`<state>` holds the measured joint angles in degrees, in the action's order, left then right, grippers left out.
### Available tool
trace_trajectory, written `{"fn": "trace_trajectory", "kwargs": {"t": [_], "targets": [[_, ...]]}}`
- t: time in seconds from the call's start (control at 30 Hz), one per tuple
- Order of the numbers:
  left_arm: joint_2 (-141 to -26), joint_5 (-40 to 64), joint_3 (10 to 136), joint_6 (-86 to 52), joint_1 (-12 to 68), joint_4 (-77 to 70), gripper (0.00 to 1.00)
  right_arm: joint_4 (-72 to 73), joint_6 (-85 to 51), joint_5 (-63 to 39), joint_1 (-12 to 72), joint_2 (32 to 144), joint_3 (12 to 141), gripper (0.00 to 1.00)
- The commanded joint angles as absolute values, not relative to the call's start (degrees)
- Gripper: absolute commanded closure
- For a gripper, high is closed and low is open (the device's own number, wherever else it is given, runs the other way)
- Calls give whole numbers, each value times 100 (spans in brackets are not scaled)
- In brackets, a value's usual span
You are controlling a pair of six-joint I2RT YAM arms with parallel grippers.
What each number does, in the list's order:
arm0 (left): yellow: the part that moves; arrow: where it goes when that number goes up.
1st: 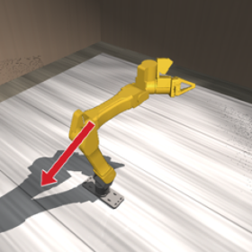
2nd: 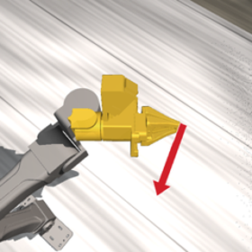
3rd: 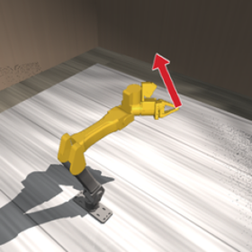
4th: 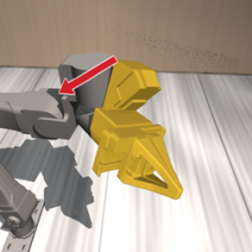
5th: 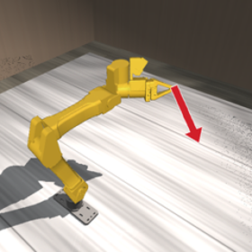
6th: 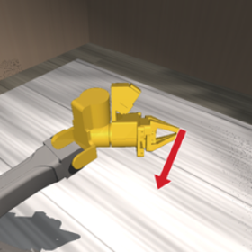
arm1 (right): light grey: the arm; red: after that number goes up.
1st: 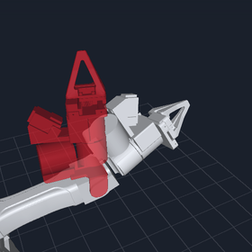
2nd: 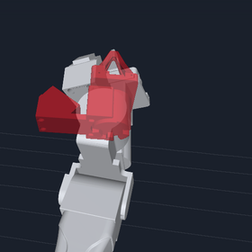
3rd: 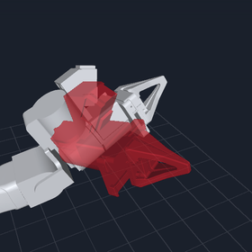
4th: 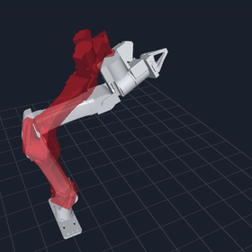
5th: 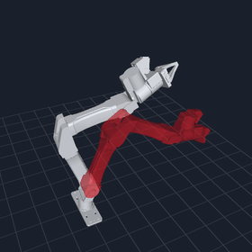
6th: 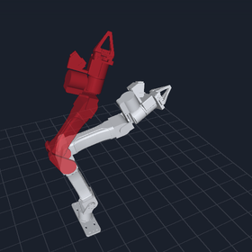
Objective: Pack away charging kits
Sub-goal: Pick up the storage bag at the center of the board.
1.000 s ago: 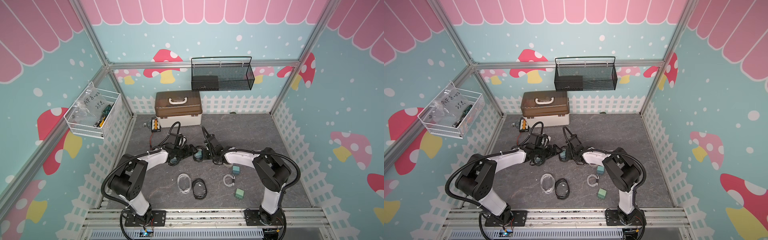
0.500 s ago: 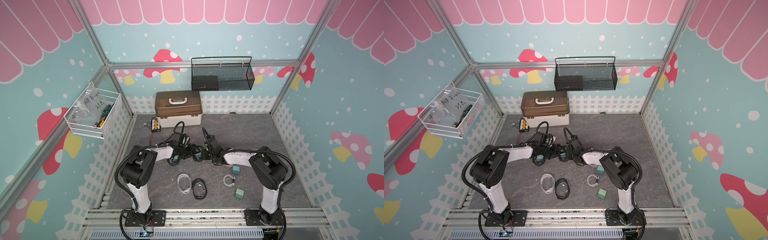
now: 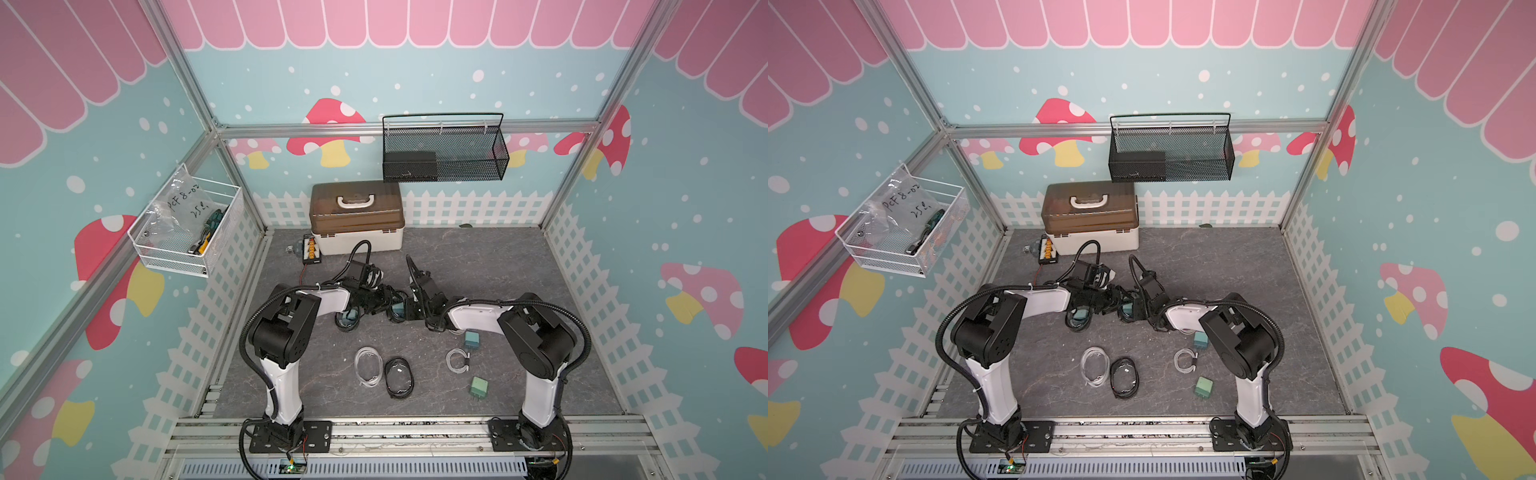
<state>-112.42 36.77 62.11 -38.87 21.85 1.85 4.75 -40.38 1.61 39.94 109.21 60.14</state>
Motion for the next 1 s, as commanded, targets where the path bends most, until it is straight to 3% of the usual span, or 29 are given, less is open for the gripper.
{"fn": "trace_trajectory", "kwargs": {"t": [0.0,0.2,0.43,0.6,0.83,0.97], "targets": [[-11558,3794,6279,-3916,2215,369,38,308,-3933,153,3954,11054,5890,100],[-11852,4032,6442,-3935,2267,395,32,294,-3920,103,3946,11082,5984,100],[-12146,4019,6692,-3794,2323,792,42,281,-3942,70,3940,11131,6074,100],[-12242,3956,6862,-3578,2432,1187,37,248,-3955,17,3917,11111,6139,100],[-12226,3530,6943,-3080,2562,1947,55,146,-3946,-23,3843,11065,6214,100],[-12213,3437,6977,-2976,2566,2122,47,131,-3937,-52,3802,11072,6249,100]]}}
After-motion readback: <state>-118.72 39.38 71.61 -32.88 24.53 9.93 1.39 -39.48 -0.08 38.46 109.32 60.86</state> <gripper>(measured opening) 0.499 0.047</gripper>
